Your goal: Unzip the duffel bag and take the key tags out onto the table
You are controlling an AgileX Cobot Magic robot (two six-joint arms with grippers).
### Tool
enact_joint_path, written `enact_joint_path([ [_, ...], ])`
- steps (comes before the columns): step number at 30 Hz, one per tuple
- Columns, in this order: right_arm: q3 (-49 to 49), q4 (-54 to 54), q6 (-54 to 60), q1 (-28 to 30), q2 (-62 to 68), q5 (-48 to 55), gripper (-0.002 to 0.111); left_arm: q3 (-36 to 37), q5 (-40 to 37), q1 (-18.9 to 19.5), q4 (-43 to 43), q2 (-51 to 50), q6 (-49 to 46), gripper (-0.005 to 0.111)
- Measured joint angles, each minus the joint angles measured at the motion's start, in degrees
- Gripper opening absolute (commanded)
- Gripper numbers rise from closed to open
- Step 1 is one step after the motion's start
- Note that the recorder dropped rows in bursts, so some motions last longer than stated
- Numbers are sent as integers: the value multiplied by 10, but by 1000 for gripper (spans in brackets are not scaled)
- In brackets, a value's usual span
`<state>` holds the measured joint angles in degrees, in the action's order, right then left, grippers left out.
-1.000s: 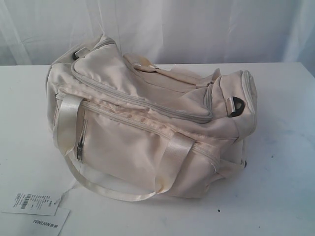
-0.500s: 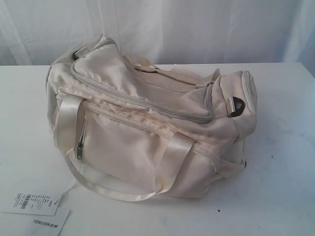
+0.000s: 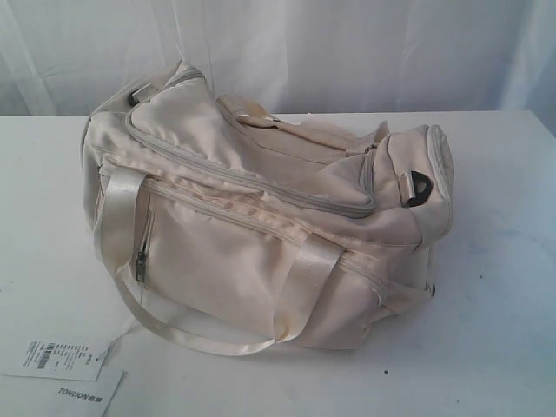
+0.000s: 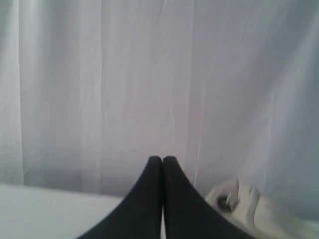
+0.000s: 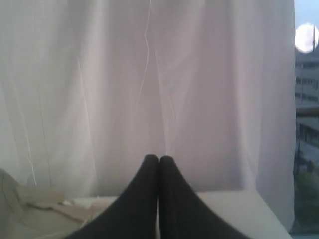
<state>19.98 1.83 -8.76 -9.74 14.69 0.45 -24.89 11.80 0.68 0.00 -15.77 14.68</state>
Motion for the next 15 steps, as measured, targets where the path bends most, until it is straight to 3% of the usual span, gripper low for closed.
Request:
enact_joint_path([
  [5, 95, -1, -2, 0, 105, 120, 0, -56, -152, 0, 5, -104, -11, 0],
  [9, 170, -22, 10, 0, 192, 216, 0, -99, -255, -22, -10, -179, -49, 0],
  [12, 223, -88, 77, -3, 262, 280, 0, -129, -281, -58, -60, -229, -127, 0],
  [15, 290, -238, 245, -20, 374, 341, 0, -209, -330, -125, -182, -322, -282, 0],
])
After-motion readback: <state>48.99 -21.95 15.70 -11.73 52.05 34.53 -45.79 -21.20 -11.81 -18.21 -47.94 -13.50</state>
